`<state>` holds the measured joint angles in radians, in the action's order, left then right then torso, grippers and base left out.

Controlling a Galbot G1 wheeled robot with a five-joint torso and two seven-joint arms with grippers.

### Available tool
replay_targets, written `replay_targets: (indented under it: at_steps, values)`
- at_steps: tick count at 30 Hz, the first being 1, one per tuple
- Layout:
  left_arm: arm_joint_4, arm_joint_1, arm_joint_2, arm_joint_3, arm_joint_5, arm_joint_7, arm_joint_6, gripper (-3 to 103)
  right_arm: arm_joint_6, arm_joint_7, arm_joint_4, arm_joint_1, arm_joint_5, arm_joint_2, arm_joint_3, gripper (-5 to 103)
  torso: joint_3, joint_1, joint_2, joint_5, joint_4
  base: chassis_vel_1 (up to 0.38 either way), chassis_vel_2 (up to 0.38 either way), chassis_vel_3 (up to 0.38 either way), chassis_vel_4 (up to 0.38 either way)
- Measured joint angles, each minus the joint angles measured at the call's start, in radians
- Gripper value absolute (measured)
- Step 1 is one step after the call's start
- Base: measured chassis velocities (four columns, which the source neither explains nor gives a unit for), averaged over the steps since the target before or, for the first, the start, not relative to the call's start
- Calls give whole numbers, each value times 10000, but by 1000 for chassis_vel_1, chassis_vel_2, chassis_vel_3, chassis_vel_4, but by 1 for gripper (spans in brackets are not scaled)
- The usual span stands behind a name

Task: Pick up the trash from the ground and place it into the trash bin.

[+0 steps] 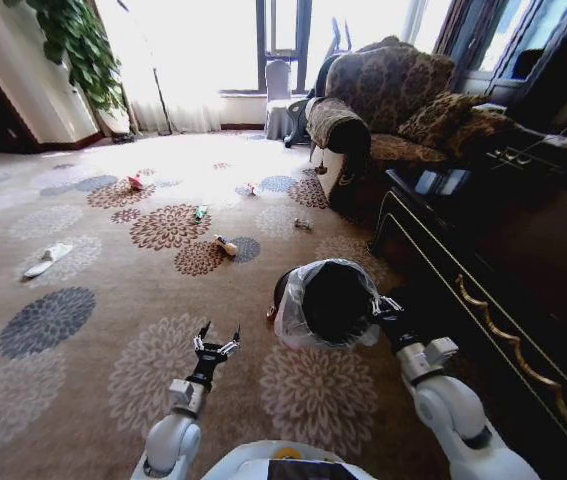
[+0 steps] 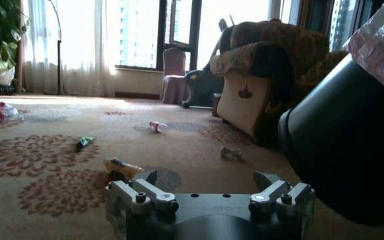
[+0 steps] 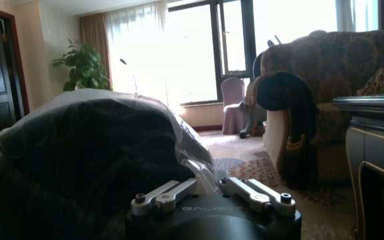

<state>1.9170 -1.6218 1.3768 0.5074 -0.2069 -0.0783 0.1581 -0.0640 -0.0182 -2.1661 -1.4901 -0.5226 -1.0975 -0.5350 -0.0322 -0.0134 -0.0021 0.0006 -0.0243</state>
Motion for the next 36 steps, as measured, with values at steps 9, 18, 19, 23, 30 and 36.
replay_targets:
  at_steps: [9,18,19,23,30,36]
  values:
    - [-1385,494,-536,-549,59,-379,-368,96,236,4,-7,-276,170,-46,171,0,-5,-7,-2,-4,-2,-301,316,307,-313]
    - [-4272,2114,-1685,-2038,1392,-1508,231,96,269,0,-62,-548,260,43,76,0,4,5,-1,-8,2,-37,20,23,-29]
    - [-4272,2114,-1685,-2038,1392,-1508,231,96,269,0,-62,-548,260,43,76,0,4,5,-1,-8,2,69,-75,-52,59]
    - [-4907,2609,-1880,-2654,1136,-1642,300,96,269,1,-62,-589,249,73,18,0,2,4,-1,-6,1,12,-10,-13,15]
    - [-6623,3539,-1674,-3485,1602,-1837,1347,96,231,0,-47,-728,277,10,12,0,0,1,-1,-4,1,0,0,0,0]
    - [-7161,4120,-1624,-3940,1821,-1922,1553,96,209,0,-6,-747,277,-12,-125,0,0,1,-1,-4,1,0,0,0,0]
